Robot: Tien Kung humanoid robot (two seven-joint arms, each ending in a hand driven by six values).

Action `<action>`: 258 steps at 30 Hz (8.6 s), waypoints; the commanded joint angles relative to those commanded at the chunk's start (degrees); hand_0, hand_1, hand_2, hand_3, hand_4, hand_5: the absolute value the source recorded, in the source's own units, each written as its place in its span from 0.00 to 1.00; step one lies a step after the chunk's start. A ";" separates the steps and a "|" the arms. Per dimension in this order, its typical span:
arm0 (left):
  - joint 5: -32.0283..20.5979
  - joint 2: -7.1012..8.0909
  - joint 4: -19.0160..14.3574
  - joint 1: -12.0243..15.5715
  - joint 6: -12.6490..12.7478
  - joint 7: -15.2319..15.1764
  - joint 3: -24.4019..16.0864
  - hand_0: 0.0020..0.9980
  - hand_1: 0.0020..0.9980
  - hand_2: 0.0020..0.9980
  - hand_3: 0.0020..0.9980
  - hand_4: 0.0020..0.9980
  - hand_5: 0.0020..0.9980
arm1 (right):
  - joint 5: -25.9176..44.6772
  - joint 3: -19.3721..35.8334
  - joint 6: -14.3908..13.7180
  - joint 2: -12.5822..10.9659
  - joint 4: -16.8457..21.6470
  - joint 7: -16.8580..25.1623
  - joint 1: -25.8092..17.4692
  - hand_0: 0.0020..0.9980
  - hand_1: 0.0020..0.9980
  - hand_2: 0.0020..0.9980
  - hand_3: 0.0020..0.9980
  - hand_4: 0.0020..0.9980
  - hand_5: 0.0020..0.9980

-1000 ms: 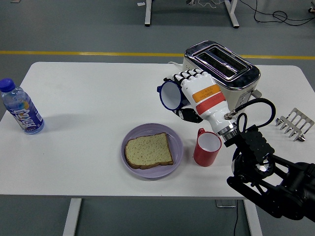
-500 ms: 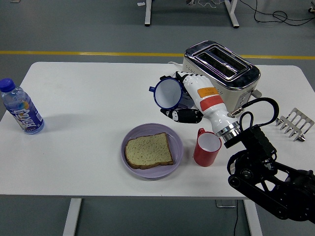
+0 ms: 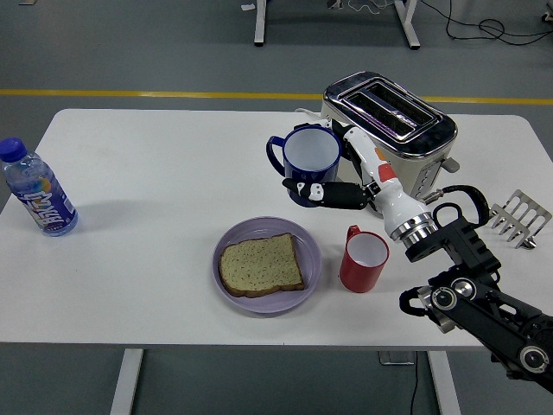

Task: Pick up the cup,pour liquid into bread,place the cup on the desk

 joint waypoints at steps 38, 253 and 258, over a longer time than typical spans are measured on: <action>-0.19 0.04 0.03 -0.05 -0.03 -0.16 0.19 0.69 0.69 0.70 0.55 0.26 1.00 | 1.34 18.82 2.56 -8.89 1.03 -1.94 -12.50 0.33 0.28 0.43 0.47 0.79 0.04; 4.08 -0.20 -0.21 -0.19 -0.29 1.50 -2.05 0.68 0.69 0.70 0.55 0.25 1.00 | 15.96 9.72 -10.63 4.65 -34.37 31.27 -19.35 0.49 0.38 0.48 0.47 0.71 0.02; 4.15 -0.21 -0.22 -0.22 -0.30 1.54 -2.09 0.68 0.69 0.70 0.55 0.25 1.00 | 17.17 9.08 -10.63 4.80 -35.42 32.61 -18.87 0.49 0.38 0.48 0.47 0.71 0.02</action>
